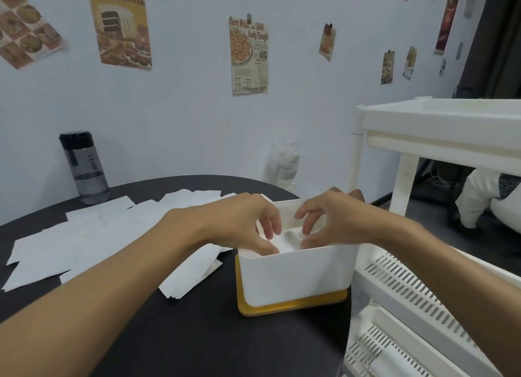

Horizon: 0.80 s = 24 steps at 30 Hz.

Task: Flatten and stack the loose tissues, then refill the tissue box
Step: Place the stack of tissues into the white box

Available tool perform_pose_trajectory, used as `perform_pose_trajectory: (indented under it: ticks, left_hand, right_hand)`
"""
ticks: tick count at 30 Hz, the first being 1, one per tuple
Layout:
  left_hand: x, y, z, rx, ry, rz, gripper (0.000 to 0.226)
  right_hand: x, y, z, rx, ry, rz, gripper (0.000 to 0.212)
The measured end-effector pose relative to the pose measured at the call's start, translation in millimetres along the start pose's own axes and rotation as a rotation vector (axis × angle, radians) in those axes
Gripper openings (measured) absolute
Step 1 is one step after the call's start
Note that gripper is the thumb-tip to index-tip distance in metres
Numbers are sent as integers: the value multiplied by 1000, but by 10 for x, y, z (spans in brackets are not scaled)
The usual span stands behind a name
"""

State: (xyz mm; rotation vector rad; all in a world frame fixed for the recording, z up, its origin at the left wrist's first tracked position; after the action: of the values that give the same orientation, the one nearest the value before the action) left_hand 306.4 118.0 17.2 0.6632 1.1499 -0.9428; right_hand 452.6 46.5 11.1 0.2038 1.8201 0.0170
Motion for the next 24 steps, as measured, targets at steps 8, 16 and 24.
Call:
perform_pose_trajectory:
  ticks: [8,16,24]
  left_hand:
    - [-89,-123,-96,16,-36,302,20]
    - [-24,-402,-123,6,-141,337,28]
    - [-186,-1053,-578,-125,-193,513,19]
  right_hand:
    - [-81,-99,143,59,123,192,38]
    - [-130,-200,56,23,206,244,22]
    - [-193,-197,-972,-227,272,251,17]
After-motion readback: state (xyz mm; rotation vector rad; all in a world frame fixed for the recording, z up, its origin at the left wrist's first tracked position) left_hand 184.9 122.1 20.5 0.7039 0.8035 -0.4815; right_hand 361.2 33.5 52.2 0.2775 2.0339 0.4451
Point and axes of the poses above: each hand's wrist, its own y-axis towards the middle knuckle, its own x-axis out of the palm, z = x × y, the point moved 6 cm from there along y, towards the middle knuckle, and after that the axes turned 2 degrees about -x, right-handed, at the moved point
